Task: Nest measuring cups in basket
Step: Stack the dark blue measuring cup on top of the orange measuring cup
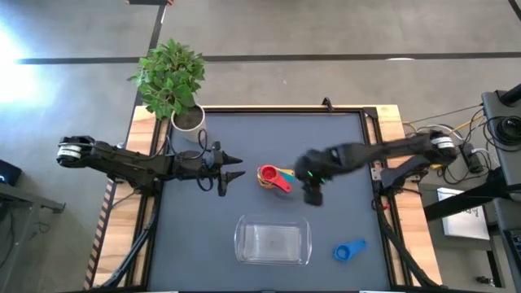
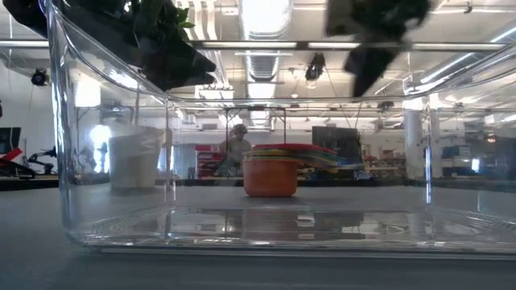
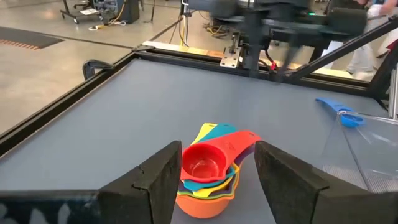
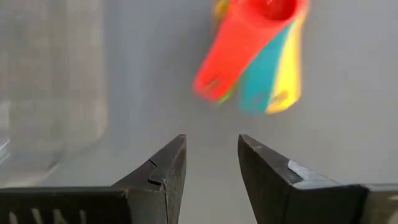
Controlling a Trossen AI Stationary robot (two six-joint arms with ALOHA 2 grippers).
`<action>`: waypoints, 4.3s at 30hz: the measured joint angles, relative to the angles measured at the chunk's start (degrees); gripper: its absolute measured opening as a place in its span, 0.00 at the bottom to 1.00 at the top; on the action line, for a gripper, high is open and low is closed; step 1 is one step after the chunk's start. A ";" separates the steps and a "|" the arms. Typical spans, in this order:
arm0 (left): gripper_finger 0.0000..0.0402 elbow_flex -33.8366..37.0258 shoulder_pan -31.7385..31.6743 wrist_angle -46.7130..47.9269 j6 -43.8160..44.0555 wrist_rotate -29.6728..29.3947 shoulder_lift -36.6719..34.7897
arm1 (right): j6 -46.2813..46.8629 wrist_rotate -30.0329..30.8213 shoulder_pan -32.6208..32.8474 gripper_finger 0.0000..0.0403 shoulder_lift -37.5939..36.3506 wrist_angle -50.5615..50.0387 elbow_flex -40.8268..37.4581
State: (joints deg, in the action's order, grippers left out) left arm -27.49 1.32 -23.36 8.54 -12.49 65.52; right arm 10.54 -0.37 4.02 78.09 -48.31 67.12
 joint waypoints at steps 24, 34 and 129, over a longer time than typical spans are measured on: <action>0.47 0.02 0.13 -0.21 1.89 0.00 2.62 | 33.46 4.85 47.56 0.38 -9.17 2.04 -21.16; 0.47 0.09 0.37 -2.54 3.59 1.30 7.60 | 36.91 2.64 48.87 0.58 -1.73 5.79 -21.02; 0.47 0.09 9.75 -7.12 5.50 1.03 7.39 | 0.28 7.68 -2.11 0.35 6.62 6.69 2.15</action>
State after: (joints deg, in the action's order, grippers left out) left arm -27.40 11.07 -30.48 14.04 -11.46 72.90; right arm 10.82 7.31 1.92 84.71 -41.61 69.28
